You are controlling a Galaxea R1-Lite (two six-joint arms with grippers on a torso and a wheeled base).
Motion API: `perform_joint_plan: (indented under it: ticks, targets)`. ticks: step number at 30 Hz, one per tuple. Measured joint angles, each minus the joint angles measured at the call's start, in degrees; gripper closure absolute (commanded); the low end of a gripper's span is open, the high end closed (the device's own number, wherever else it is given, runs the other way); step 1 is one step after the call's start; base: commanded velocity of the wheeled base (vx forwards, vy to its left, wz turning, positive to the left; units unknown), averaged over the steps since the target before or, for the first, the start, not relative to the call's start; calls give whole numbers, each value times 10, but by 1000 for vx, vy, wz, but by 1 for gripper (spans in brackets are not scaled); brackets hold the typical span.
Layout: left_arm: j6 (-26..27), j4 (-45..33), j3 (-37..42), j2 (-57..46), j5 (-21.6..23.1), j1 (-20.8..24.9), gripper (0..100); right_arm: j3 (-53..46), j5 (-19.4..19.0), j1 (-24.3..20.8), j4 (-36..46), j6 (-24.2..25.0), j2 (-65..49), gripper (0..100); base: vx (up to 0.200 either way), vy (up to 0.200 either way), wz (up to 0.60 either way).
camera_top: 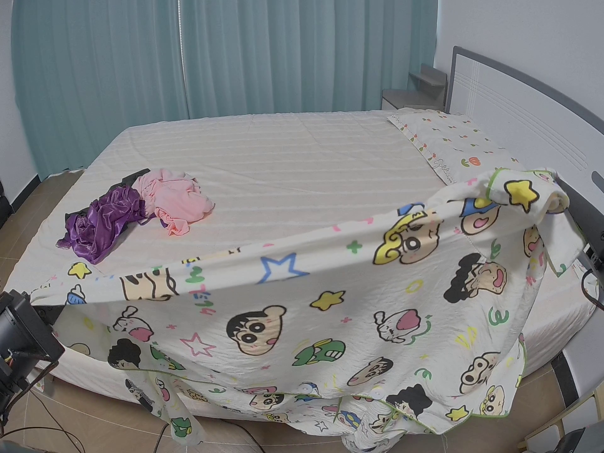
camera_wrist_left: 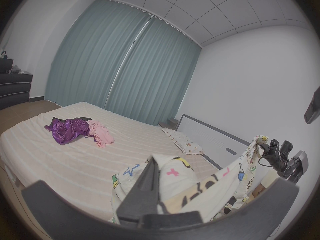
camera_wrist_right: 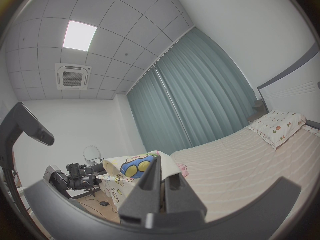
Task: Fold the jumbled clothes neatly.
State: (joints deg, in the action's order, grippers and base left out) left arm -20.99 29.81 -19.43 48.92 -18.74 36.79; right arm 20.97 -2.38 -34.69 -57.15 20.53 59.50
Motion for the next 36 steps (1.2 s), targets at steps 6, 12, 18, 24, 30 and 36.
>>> perform_joint_plan:
  ticks: [6, 12, 18, 24, 30, 36]
  targets:
    - [-8, 0, -2, 35, 5, -1, 100, 15, -25, 50, -3, 3, 40, 100, 200, 0, 0]
    - [-43, 3, -7, 78, 32, -12, 100, 28, -31, 85, -7, 4, 87, 100, 200, 0, 0]
    - [-51, 6, -26, 122, 66, -44, 100, 42, -32, 103, -9, 3, 119, 100, 200, 0, 0]
    - [-52, 6, -40, 157, 81, -58, 100, 52, -32, 119, -9, 2, 141, 100, 200, 0, 0]
    - [-56, 13, -69, 231, 87, -74, 100, 58, -33, 134, -9, 2, 171, 100, 100, 0, 0]
    - [-68, 44, -115, 327, 91, -101, 100, 76, -38, 153, -17, 3, 225, 100, 0, 0, 0]
